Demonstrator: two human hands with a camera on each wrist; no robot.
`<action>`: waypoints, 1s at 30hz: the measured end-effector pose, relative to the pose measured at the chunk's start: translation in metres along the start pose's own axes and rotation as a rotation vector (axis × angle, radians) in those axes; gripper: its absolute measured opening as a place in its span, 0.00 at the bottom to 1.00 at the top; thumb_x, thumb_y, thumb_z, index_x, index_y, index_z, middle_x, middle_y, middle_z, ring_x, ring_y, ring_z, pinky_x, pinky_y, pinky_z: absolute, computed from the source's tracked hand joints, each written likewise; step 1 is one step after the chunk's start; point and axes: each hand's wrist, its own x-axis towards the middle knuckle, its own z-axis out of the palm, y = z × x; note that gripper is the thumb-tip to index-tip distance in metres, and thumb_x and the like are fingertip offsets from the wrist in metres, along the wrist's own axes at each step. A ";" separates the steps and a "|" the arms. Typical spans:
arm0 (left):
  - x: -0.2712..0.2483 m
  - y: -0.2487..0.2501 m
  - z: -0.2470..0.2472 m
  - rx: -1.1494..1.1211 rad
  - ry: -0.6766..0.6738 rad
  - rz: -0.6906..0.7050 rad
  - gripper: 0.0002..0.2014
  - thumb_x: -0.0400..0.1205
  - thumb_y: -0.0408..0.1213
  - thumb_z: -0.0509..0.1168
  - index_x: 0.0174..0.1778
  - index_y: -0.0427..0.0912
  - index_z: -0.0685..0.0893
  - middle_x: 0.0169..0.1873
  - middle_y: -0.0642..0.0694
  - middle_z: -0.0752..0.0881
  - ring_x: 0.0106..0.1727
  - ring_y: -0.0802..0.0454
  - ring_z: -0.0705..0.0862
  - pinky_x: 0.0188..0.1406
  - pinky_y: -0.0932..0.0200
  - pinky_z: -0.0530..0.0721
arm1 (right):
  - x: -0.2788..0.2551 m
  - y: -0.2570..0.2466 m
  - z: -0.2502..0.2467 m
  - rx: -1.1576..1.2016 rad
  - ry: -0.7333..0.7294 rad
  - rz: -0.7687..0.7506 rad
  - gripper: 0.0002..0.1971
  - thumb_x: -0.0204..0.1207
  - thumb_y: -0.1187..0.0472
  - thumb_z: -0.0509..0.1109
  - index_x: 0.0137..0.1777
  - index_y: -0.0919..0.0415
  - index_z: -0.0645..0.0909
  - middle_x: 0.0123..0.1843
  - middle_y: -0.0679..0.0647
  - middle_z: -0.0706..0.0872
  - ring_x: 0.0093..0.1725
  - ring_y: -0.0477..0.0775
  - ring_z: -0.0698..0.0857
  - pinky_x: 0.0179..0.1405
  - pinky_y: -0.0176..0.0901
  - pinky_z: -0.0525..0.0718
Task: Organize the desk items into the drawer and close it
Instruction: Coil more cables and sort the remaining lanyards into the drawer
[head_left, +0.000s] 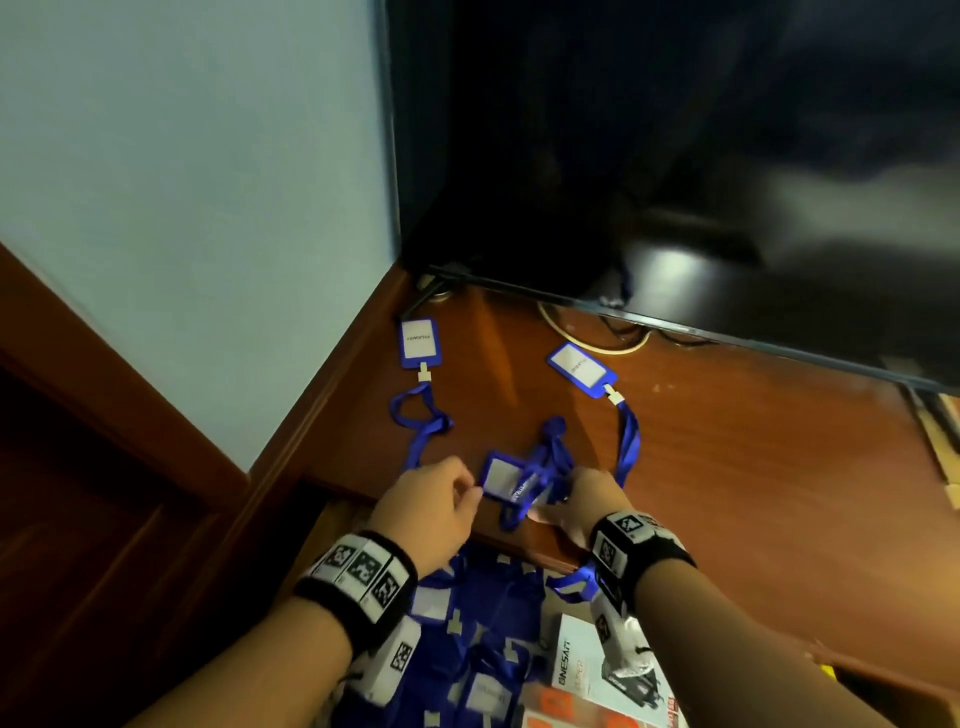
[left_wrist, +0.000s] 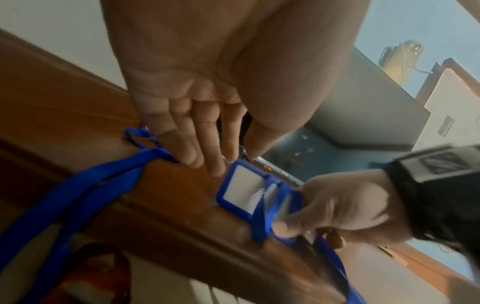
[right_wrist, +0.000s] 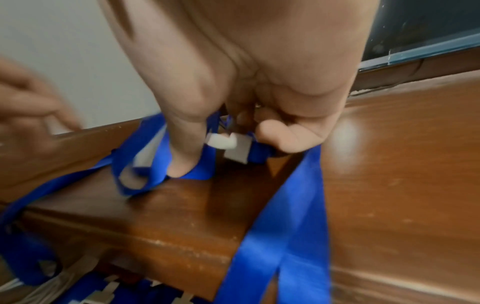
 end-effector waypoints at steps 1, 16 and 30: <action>0.007 0.008 -0.003 -0.013 -0.019 0.038 0.11 0.88 0.54 0.64 0.64 0.59 0.81 0.55 0.55 0.85 0.60 0.52 0.82 0.61 0.48 0.86 | -0.007 0.003 -0.003 -0.020 0.026 -0.029 0.22 0.70 0.43 0.81 0.57 0.56 0.84 0.61 0.61 0.84 0.54 0.65 0.87 0.52 0.50 0.86; 0.024 0.151 -0.098 -1.104 -0.429 0.289 0.14 0.87 0.37 0.66 0.67 0.40 0.86 0.61 0.43 0.92 0.68 0.44 0.88 0.70 0.54 0.84 | -0.159 -0.008 -0.200 0.546 0.472 -0.582 0.21 0.66 0.63 0.87 0.48 0.48 0.78 0.40 0.47 0.91 0.37 0.44 0.89 0.40 0.49 0.91; -0.036 0.243 -0.166 -0.781 0.162 0.604 0.11 0.91 0.47 0.62 0.55 0.49 0.88 0.47 0.50 0.94 0.48 0.57 0.92 0.46 0.59 0.90 | -0.222 -0.027 -0.235 0.880 0.671 -0.597 0.19 0.77 0.37 0.75 0.46 0.54 0.85 0.40 0.55 0.92 0.39 0.54 0.91 0.43 0.57 0.89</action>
